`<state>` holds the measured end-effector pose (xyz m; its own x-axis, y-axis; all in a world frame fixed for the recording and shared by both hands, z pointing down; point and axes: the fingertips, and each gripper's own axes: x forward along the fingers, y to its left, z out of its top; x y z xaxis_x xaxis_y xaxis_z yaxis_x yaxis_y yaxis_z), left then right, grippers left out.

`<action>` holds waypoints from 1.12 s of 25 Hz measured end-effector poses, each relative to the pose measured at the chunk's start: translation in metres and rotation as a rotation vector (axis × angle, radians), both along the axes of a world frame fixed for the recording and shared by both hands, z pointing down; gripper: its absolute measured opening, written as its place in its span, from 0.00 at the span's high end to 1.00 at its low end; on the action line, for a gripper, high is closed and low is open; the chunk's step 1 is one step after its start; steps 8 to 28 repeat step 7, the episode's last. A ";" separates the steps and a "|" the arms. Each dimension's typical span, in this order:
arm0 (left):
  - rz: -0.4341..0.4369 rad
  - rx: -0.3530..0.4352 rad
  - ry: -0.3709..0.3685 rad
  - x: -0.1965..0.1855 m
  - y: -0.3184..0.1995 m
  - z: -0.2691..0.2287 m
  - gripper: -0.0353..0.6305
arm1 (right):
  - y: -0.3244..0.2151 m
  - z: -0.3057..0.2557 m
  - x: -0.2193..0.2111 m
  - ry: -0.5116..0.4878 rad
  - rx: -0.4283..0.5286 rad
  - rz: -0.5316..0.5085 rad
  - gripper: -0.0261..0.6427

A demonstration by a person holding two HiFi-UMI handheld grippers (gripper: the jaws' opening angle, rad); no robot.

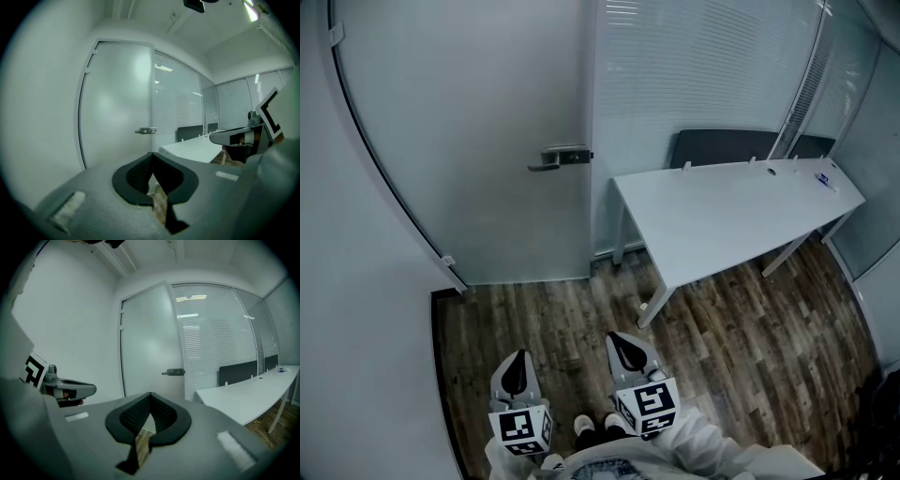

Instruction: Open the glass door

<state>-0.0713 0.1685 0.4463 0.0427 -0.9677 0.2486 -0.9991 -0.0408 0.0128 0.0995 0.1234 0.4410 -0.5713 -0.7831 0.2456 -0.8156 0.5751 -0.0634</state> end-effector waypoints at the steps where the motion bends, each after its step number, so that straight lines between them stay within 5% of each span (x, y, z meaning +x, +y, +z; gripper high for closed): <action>1: 0.003 0.001 -0.002 0.002 -0.001 0.000 0.94 | 0.000 0.001 0.001 -0.001 -0.002 0.000 0.96; 28: -0.001 -0.006 0.001 0.005 -0.002 0.000 0.94 | -0.003 -0.001 0.003 -0.016 0.002 -0.003 0.96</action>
